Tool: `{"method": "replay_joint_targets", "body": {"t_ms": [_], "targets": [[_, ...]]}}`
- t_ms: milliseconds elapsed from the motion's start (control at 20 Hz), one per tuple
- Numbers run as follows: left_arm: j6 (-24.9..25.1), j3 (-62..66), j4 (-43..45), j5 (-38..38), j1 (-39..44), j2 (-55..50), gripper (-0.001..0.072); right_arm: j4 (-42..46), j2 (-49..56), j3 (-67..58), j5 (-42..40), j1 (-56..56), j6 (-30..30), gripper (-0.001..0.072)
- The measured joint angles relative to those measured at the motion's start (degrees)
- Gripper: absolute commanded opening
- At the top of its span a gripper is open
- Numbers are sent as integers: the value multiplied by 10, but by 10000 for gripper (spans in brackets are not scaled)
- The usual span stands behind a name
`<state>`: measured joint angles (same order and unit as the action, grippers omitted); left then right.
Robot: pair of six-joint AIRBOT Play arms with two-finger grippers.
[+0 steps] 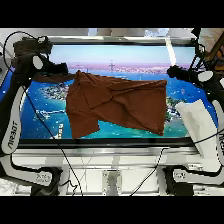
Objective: Fold the shirts.
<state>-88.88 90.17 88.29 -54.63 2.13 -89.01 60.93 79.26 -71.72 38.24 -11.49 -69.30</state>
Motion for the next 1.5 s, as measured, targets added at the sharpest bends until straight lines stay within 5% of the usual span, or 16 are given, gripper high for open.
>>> {"method": "replay_joint_targets", "body": {"t_ms": [150, 400, 750, 1200, 1300, 1400, 1500], "targets": [[35, -69, 23, -42, -7, 58, 708, 79, -60, 30, 67, -38, -33, 310], [51, -282, -30, 15, -23, 166, 708, 96, -188, 172, 131, -125, -52, 310], [-21, -394, -155, 136, -28, 162, 707, 11, -289, 346, 166, -160, -44, 310], [-53, -406, -210, 175, -28, 89, 704, -32, -356, 378, 169, -164, -30, 310], [-55, -407, -214, 181, -28, 85, 611, -34, -361, 379, 169, -164, -30, 310], [-56, -407, -216, 182, -28, 83, 314, -38, -363, 380, 171, -164, -29, 310], [-56, -407, -221, 188, -28, 82, 237, -38, -365, 380, 181, -164, -30, 310]]}}
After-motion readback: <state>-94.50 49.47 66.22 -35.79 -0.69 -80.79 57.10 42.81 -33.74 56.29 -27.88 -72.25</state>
